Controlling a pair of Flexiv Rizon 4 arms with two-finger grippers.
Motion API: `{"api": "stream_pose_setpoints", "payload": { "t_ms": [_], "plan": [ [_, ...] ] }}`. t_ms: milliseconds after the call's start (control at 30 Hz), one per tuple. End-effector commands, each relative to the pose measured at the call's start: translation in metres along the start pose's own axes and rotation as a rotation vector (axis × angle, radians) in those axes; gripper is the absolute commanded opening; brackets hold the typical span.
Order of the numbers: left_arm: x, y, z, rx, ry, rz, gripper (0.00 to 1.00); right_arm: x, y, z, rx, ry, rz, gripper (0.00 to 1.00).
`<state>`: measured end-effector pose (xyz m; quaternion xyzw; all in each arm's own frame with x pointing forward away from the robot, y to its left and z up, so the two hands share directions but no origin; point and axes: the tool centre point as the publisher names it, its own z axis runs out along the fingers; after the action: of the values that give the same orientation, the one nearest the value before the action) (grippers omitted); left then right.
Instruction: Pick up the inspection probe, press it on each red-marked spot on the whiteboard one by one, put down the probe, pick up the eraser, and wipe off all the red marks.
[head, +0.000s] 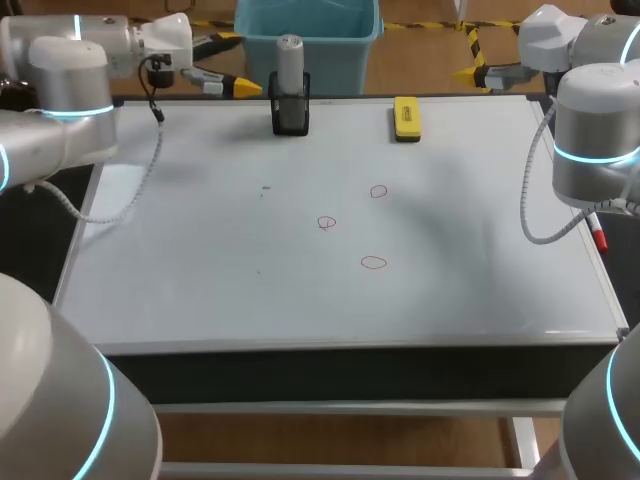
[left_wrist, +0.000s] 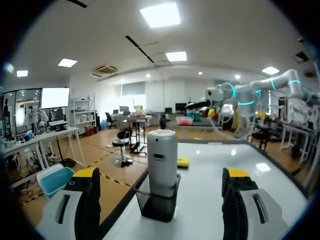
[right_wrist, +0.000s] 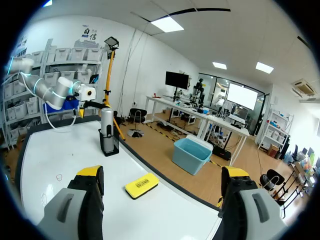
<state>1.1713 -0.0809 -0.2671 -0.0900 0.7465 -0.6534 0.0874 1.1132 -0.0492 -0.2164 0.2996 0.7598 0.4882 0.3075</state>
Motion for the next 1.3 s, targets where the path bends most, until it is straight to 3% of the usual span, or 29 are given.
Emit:
{"api": "stream_pose_setpoints", "payload": {
  "t_ms": [33,500,1300],
  "plan": [
    [-0.014,0.010,0.021,0.025,0.129,0.000,1.00,0.000,0.000,0.000,0.001,0.001,0.000,1.00],
    [-0.014,0.013,0.059,0.079,0.170,0.001,1.00,0.000,0.000,0.000,0.001,0.001,0.000,1.00],
    [-0.006,0.003,0.096,0.143,0.127,-0.037,1.00,0.000,0.000,0.000,0.001,0.001,0.000,1.00]
  ]
}}
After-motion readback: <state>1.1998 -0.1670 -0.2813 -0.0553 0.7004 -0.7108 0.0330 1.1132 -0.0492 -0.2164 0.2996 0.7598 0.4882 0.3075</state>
